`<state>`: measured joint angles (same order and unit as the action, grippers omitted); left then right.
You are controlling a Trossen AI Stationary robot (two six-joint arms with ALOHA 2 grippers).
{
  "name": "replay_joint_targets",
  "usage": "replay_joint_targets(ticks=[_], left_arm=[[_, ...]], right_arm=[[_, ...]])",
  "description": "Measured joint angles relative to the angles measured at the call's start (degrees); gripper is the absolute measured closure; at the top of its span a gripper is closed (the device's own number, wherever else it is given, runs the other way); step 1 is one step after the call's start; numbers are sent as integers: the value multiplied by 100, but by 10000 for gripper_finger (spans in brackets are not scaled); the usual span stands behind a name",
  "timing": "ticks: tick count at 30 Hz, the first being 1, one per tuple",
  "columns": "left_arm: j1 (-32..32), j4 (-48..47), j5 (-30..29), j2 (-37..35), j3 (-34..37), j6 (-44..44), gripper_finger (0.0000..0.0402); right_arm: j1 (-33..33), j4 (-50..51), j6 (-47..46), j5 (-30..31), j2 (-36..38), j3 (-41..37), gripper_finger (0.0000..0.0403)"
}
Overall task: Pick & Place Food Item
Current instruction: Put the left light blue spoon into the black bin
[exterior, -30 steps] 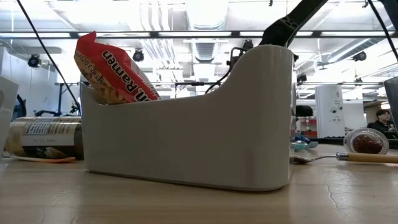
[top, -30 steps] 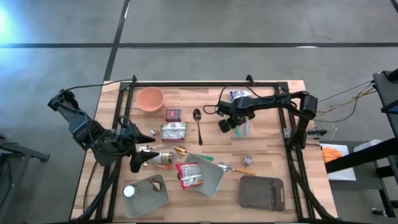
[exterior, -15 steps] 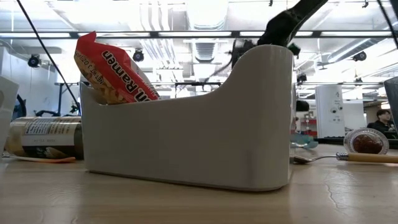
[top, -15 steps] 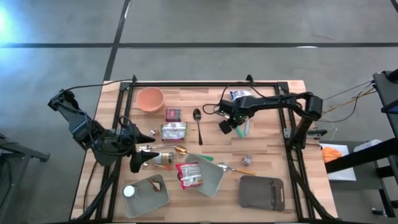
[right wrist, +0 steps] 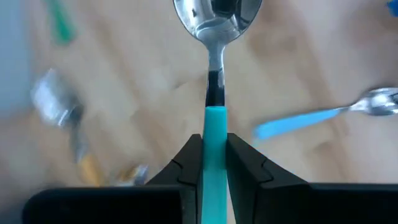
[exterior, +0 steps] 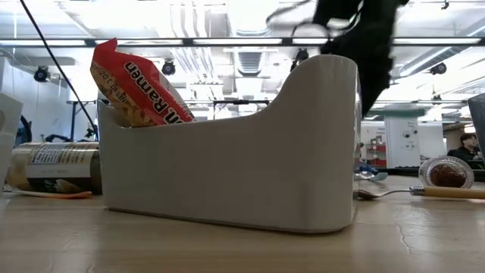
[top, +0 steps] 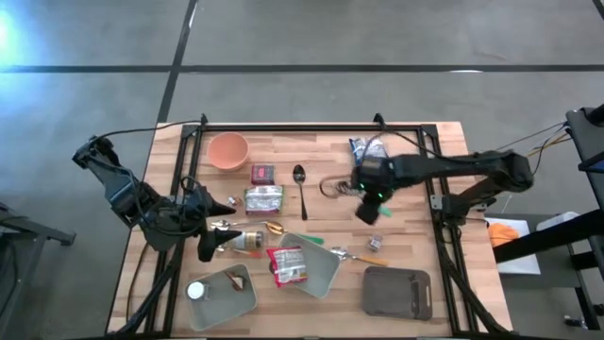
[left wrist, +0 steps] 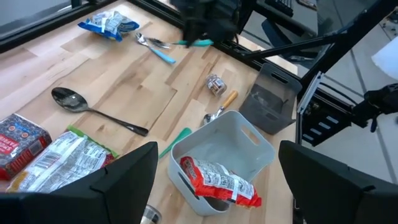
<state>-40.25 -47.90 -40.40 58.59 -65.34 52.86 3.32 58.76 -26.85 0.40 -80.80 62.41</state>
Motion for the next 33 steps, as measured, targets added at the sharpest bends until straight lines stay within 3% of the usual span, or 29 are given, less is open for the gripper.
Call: replay_joint_targets(ticks=[6,19,25,33], left_arm=[[63,-13,1,-1,0,-86,62],[173,-13,105,-4,0,-164,61],[177,-14,105,-4,0,-178,61],[188,-34,117,-4,0,-197,61]], right_arm=[[-1335,146,-320,-321,535,2,368],[-4062,244,-2779,-415,557,4,368],[-4658,-243,-3919,-344,384,4,368],[-4730,-767,-3716,-384,-187,9,368]])
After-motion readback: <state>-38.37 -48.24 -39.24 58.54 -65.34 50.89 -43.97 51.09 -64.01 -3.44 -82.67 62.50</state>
